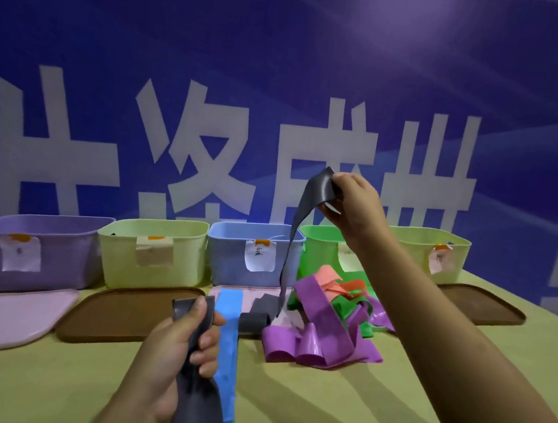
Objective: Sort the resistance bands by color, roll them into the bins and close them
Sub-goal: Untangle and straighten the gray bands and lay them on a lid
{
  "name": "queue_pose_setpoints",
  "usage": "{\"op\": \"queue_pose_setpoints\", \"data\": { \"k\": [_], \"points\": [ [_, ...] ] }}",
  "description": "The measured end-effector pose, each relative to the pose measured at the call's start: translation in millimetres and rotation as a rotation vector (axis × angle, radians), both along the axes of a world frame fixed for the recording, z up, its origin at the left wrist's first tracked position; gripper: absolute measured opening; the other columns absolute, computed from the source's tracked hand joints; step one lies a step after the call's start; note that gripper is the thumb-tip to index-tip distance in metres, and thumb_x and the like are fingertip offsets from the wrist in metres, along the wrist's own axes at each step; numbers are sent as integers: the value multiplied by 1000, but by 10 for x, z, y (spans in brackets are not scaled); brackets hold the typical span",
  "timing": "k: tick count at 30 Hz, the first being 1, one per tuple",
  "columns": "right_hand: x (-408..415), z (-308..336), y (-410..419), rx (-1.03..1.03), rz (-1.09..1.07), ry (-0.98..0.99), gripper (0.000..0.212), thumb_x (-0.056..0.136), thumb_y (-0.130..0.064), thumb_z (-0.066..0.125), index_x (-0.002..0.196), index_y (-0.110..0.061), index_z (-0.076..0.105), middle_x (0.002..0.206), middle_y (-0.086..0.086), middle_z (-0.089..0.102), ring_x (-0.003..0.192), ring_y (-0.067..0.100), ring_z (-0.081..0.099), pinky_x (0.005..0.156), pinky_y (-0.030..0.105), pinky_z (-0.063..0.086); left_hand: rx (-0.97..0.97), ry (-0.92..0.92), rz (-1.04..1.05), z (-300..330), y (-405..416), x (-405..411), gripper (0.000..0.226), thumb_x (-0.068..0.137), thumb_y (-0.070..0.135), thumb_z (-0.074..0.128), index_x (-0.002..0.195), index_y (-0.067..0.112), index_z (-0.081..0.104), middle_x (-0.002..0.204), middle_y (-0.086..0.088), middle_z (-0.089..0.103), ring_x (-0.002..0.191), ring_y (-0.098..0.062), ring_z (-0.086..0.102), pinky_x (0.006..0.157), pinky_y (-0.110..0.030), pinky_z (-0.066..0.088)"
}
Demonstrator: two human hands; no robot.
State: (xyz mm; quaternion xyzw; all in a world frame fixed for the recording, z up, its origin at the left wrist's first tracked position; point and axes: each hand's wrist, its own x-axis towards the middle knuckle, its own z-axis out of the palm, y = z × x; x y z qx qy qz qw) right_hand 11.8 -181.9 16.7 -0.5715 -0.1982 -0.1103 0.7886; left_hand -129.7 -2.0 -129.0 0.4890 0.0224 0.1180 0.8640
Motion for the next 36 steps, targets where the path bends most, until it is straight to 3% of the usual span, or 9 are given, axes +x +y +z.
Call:
{"op": "queue_pose_setpoints", "data": {
  "k": [4, 9, 14, 17, 20, 23, 28, 36],
  "points": [
    [-342, 162, -1, 71, 98, -30, 17, 92, -12, 49, 77, -14, 56, 65, 2, 56, 63, 13, 55, 57, 25, 47, -24, -8, 21, 63, 24, -7, 32, 94, 32, 46, 84, 2, 53, 52, -1, 33, 33, -8, 27, 32, -19, 29],
    [-840, 234, -43, -53, 208, -185, 16, 97, -20, 49, 94, -12, 63, 76, 3, 65, 69, 11, 62, 62, 25, 53, -58, -16, 45, 135, 1, -78, 25, 94, 29, 47, 76, 12, 48, 53, -5, 38, 34, -11, 31, 34, -20, 33],
    [-1258, 65, -53, -187, 275, -324, 9, 90, -23, 56, 91, -21, 65, 76, -9, 67, 73, 5, 63, 61, 21, 51, 30, -7, 112, 237, -117, -242, 31, 95, 35, 49, 85, 6, 53, 56, -10, 52, 40, -16, 44, 38, -25, 40],
    [-1433, -217, -34, -195, 278, -353, 14, 77, -29, 62, 89, -24, 69, 83, -8, 70, 81, 7, 65, 65, 19, 52, 99, -29, 104, 272, -153, -391, 38, 95, 37, 48, 109, 3, 55, 80, -16, 69, 57, -23, 65, 50, -30, 54],
    [-1563, -625, 39, -173, 275, -381, 9, 77, -28, 69, 83, -32, 74, 87, -9, 72, 85, 7, 66, 70, 18, 51, 106, -96, 108, 294, -199, -512, 32, 85, 30, 57, 109, 8, 58, 102, -16, 71, 85, -26, 71, 68, -34, 58],
    [-1676, -1019, 176, -72, 254, -345, 21, 73, -14, 66, 80, -32, 75, 77, -13, 71, 74, -1, 66, 65, 11, 48, 89, -117, 136, 327, -274, -595, 29, 72, 26, 64, 97, 11, 64, 88, -13, 73, 76, -22, 71, 59, -29, 58],
    [-1694, -1331, 292, 80, 252, -198, 19, 65, -4, 68, 80, -9, 57, 69, -8, 69, 66, 0, 64, 61, 11, 49, 88, -135, 156, 299, -411, -606, 25, 67, 21, 65, 90, 10, 65, 79, -8, 73, 65, -17, 69, 53, -24, 55],
    [-1583, -1403, 228, 105, 135, -197, 20, 66, -9, 72, 71, -26, 63, 73, -2, 68, 71, 8, 65, 64, 16, 50, 158, -180, 197, 201, -399, -564, 30, 50, 30, 73, 77, 16, 71, 83, -11, 72, 71, -20, 69, 53, -24, 54]
  ]
}}
